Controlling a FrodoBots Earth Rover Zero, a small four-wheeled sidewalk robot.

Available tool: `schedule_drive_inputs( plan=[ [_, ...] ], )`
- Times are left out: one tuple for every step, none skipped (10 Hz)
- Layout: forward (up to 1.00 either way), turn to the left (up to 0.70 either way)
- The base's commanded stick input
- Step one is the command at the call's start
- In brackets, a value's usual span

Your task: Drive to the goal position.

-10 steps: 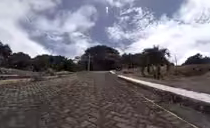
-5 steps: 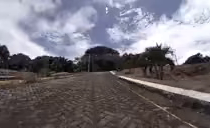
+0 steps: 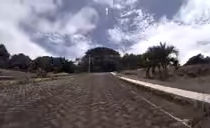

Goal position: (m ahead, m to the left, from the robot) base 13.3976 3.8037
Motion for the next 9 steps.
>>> schedule_drive_inputs(
  plan=[
    [1.00, 0.00],
    [1.00, 0.00],
    [1.00, 0.02],
    [1.00, 0.25],
    [1.00, 0.00],
    [1.00, 0.00],
    [1.00, 0.00],
    [1.00, 0.00],
    [1.00, 0.00]
  ],
)
